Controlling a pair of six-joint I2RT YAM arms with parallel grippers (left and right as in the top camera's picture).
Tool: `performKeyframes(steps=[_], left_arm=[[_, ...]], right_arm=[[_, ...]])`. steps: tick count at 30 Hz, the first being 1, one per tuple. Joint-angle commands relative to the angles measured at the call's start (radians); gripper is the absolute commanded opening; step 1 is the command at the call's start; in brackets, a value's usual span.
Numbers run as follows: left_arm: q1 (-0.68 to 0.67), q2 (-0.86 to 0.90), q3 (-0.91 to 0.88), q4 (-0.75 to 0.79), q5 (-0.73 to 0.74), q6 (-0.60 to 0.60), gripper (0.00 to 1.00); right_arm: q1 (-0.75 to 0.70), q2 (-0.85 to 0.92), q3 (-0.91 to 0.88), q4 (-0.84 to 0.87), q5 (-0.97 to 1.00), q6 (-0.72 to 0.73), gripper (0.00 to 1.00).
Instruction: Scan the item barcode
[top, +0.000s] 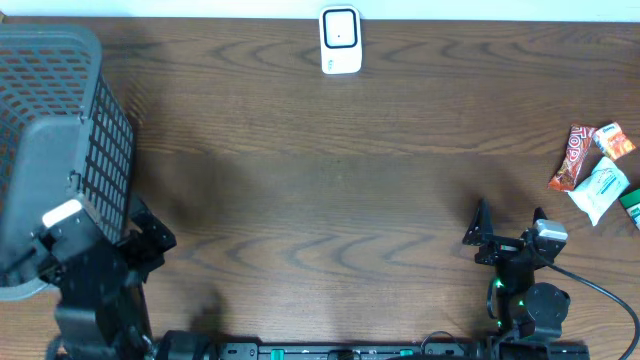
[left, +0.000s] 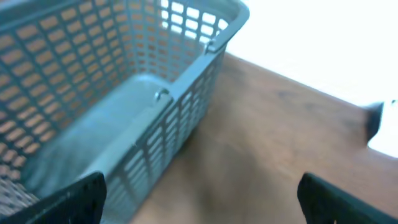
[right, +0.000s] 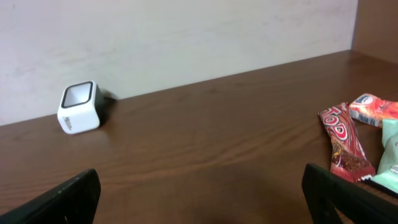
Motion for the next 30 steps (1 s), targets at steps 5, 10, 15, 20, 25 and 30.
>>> performKeyframes(steps=[5,10,15,20,25,30], left_arm=[[-0.001,-0.208,-0.295,0.266,0.046,-0.006,0.98],[-0.001,-0.294,-0.497,0.51,0.078,-0.005,0.98],[0.01,-0.351,-0.647,0.661,0.101,-0.005,0.98],[0.033,-0.395,-0.737,0.691,0.105,0.009,0.98],[0.034,-0.454,-0.785,0.694,0.105,0.115,0.98],[0.034,-0.489,-0.824,0.711,0.105,0.159,0.98]], right_arm=[[0.008,-0.006,-0.003,-0.002,0.013,0.01,0.99],[0.008,-0.006,-0.003,-0.002,0.013,0.01,0.99],[0.008,-0.006,-0.003,-0.002,0.013,0.01,0.99],[0.008,-0.006,-0.003,-0.002,0.013,0.01,0.99],[0.008,-0.006,-0.003,-0.002,0.013,0.01,0.99],[0.008,-0.006,-0.003,-0.002,0.013,0.01,0.99]])
